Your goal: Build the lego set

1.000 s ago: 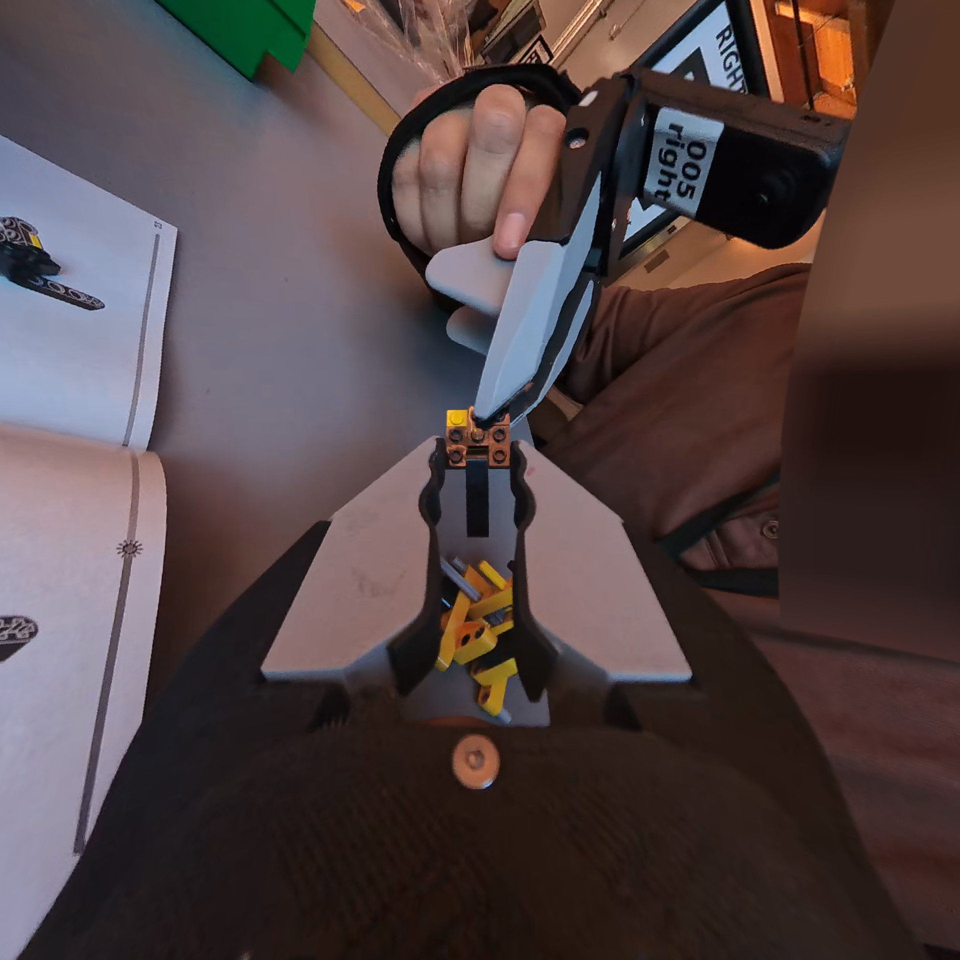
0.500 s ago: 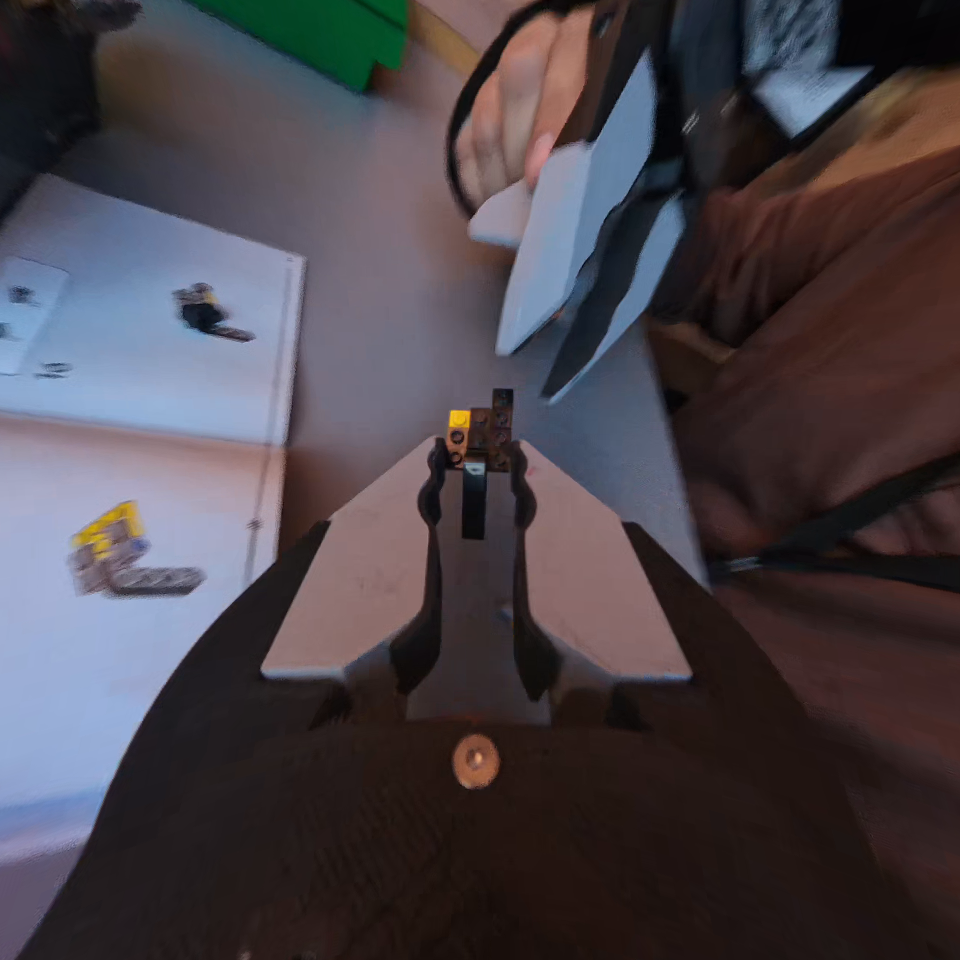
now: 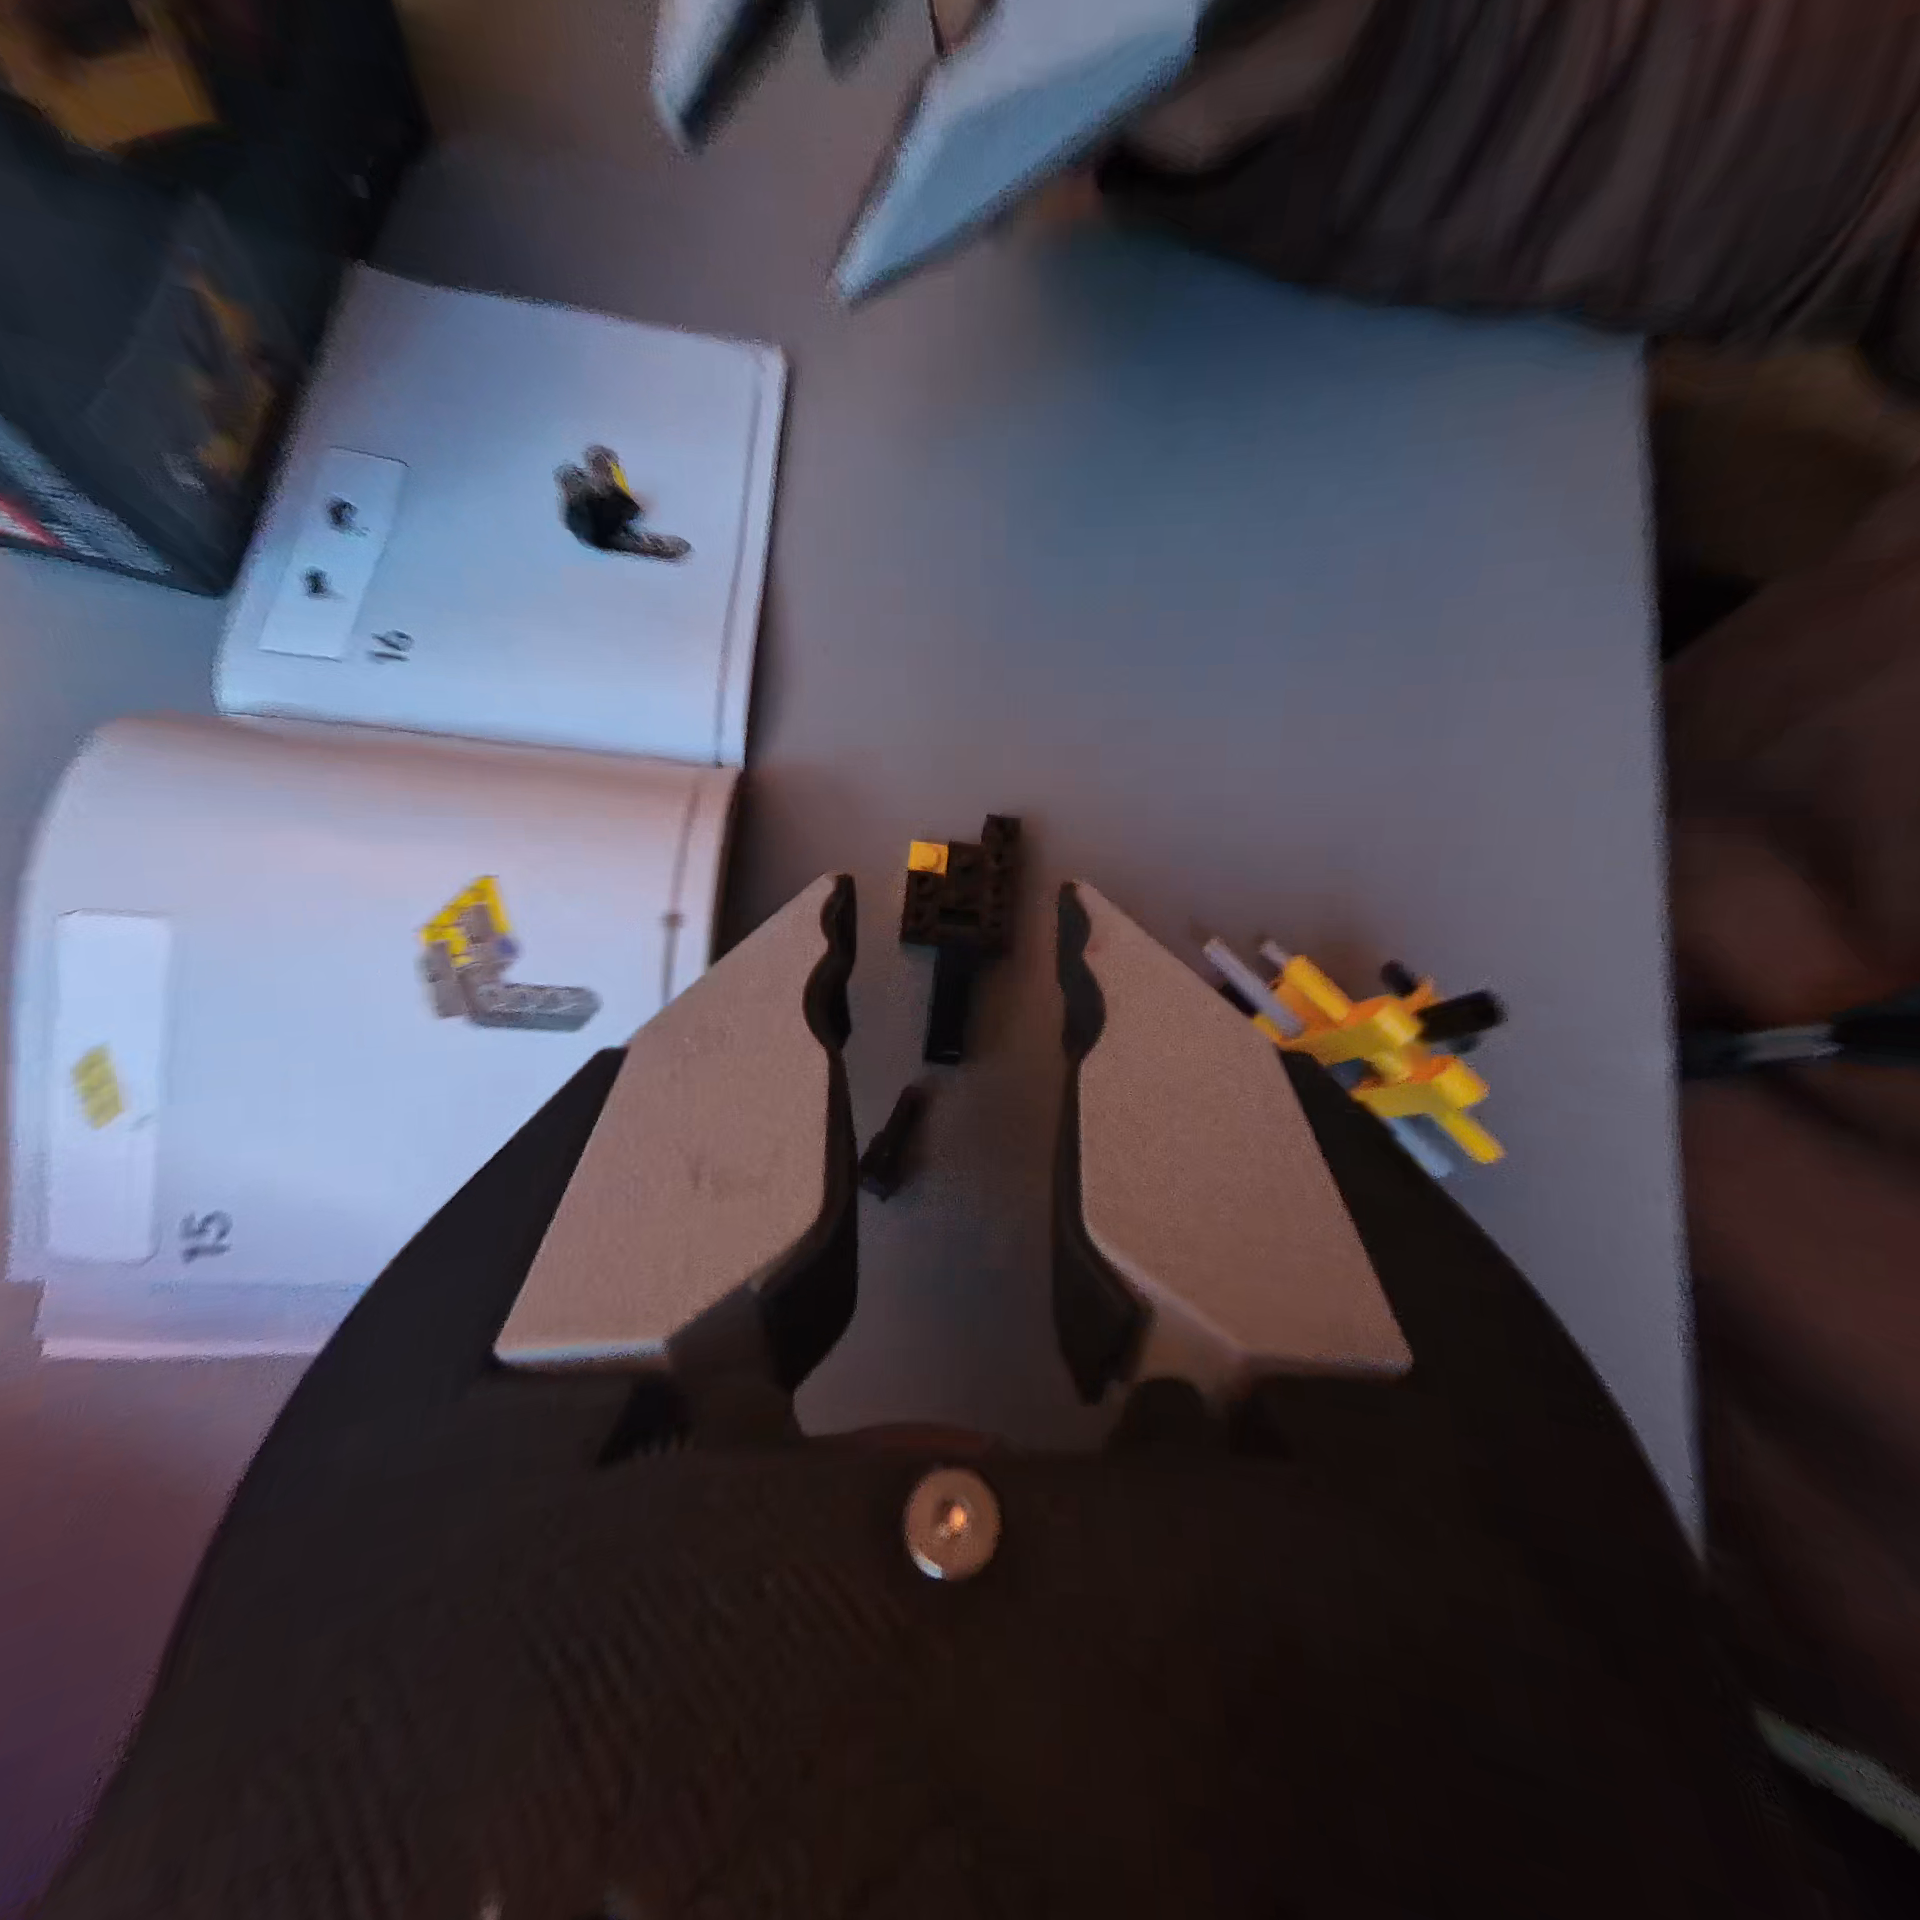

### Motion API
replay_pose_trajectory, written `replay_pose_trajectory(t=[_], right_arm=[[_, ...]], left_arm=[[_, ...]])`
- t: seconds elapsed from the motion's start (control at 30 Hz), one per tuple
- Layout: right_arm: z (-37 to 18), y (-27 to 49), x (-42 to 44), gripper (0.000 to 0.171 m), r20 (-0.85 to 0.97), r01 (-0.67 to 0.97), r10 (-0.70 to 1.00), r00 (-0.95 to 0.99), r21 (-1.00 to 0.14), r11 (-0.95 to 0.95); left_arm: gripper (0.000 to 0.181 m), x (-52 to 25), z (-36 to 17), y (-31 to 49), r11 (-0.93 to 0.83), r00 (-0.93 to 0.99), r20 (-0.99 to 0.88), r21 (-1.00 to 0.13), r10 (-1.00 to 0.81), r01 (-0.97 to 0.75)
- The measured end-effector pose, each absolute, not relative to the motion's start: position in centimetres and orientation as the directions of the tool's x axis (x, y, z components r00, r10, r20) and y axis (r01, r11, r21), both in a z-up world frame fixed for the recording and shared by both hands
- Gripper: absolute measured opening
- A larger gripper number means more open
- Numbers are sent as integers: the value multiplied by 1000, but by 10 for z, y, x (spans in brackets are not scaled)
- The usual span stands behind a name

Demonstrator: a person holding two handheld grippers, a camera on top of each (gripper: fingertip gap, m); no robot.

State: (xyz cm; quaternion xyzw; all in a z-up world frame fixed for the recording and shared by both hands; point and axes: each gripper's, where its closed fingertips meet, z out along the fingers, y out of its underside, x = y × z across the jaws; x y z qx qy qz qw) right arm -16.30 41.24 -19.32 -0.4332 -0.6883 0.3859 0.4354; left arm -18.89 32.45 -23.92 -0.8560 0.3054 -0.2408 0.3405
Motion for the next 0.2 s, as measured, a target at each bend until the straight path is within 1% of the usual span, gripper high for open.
replay_pose_trajectory(t=[0.03, 0.07, 0.1, 0.2], right_arm=[[-192, 414, -163, 22, 255, 254, 938, -236, -915, 313], [-191, 416, -163, 22, 250, 248, 942, -226, -920, 304], [-190, 418, -163, 21, 247, 243, 944, -217, -923, 297], [-190, 421, -165, 21, 247, 224, 947, -205, -930, 291]], left_arm=[[34, -193, -223, 327, -580, 699, 254, -767, -669, -276], [28, -197, -208, 328, -569, 690, 296, -797, -661, -203], [19, -202, -200, 327, -560, 686, 309, -810, -658, -173], [19, -212, -208, 329, -580, 746, 256, -787, -615, -208]])
